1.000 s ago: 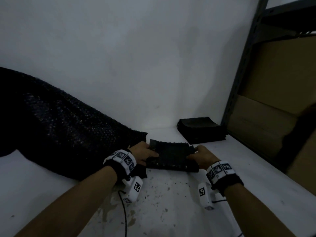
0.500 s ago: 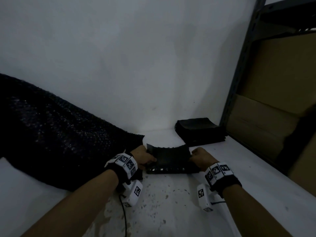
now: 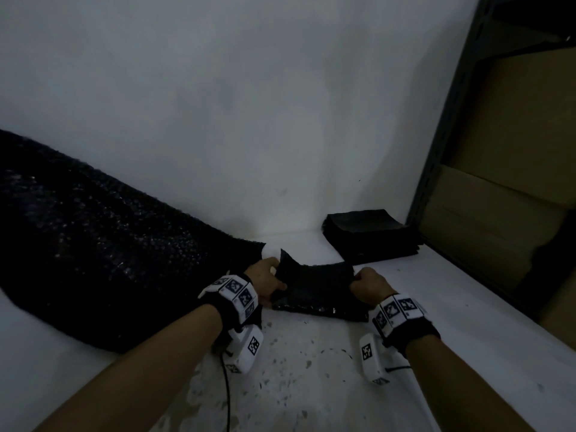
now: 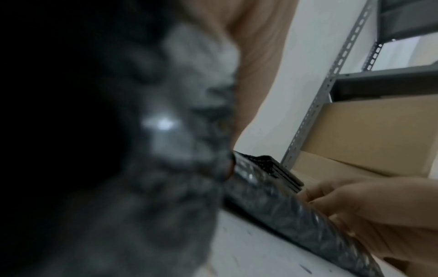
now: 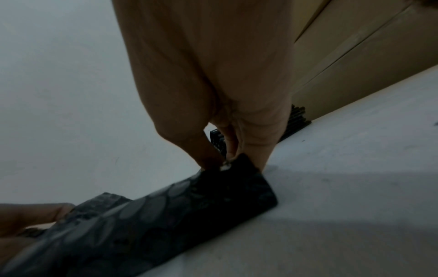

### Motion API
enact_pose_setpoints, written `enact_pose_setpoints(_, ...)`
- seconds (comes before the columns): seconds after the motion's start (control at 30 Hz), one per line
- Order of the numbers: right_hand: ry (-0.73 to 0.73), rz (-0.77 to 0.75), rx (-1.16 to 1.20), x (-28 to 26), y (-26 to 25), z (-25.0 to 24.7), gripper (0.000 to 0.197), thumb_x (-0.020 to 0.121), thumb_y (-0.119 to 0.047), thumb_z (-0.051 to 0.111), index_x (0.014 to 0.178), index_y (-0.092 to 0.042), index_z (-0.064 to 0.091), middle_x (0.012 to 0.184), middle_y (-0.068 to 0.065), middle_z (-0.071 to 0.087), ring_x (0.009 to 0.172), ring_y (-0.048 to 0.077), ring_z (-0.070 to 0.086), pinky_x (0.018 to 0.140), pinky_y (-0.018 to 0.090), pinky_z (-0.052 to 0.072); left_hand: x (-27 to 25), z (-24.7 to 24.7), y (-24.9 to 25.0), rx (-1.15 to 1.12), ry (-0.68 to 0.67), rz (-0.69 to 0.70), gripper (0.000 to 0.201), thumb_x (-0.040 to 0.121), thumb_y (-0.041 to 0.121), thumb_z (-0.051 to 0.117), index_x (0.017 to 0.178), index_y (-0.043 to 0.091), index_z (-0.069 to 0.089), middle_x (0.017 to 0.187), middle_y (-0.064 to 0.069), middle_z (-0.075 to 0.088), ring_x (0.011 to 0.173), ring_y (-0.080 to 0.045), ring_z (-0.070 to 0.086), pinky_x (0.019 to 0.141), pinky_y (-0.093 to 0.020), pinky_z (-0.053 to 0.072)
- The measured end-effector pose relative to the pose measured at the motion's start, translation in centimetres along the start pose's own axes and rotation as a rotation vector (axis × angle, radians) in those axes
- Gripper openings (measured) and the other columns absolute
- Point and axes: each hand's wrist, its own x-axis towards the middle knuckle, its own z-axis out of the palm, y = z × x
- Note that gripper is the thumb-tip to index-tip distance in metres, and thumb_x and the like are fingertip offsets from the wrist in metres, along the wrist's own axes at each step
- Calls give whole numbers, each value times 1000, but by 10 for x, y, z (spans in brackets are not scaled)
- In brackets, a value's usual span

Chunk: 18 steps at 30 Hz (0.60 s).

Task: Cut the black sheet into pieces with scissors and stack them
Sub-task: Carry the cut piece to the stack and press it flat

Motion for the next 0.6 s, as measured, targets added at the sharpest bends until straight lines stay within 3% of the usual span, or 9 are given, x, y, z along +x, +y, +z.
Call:
enact_pose_setpoints(0.1,13,-9,-7,2,-1,1,37,99,-20,54,129,2,52,134,23,55,118,32,57,83,23,40,5,3,-2,152,48,63,45,89,21,74,125,9,50,117,-13,57,108,-31,59,67,-27,48)
enact_pose_setpoints(0.17,11,-7,-34,2,-4,2,38,100,-20,53,131,2,51,135,23,54,120,33,56,82,22,39,6,4,0,215,74,68,44,87,25,76,120,9,51,109,-9,56,101,-25,58,59,-24,47)
enact_pose_setpoints(0.2,9,-5,-52,2,-6,2,38,100,-19,53,131,3,50,136,23,53,121,33,56,82,22,39,7,4,2,264,83,53,46,86,29,77,118,8,52,110,-9,57,101,-24,58,62,-25,48)
enact_pose_setpoints(0.27,8,-6,-95,-1,-10,2,38,100,-17,52,131,3,49,135,22,54,119,32,56,80,23,41,8,4,5,350,110,20,60,84,37,78,124,3,50,121,-13,59,109,-28,59,79,-32,53)
enact_pose_setpoints(0.33,10,-13,-130,-3,-13,3,36,99,-14,51,130,3,48,133,21,54,118,31,57,78,23,42,6,5,8,373,156,18,84,81,44,78,140,0,37,131,-17,53,115,-30,57,90,-37,54)
enact_pose_setpoints(0.4,8,-17,-157,-6,-15,3,35,98,-13,51,130,3,49,133,21,54,117,31,57,77,23,41,-2,6,12,441,211,71,104,78,55,76,148,1,22,138,-17,45,120,-32,53,92,-39,54)
enact_pose_setpoints(0.5,18,-24,-179,-8,-17,3,36,99,-14,50,130,3,50,134,20,55,118,31,57,78,22,41,-12,7,22,575,243,271,84,69,64,78,128,11,48,126,-11,44,116,-29,44,89,-40,51)
enact_pose_setpoints(0.57,28,-25,-186,-10,-17,3,36,98,-14,51,130,2,51,133,20,56,118,30,58,78,23,42,-14,8,27,567,79,354,61,71,57,81,112,16,63,114,-3,52,108,-21,48,84,-30,50)
enact_pose_setpoints(0.6,33,-27,-192,-11,-18,3,36,98,-14,52,130,2,51,133,20,56,117,30,59,78,23,43,-14,8,28,543,-34,342,53,76,51,81,114,17,67,114,2,57,107,-17,52,83,-24,48)
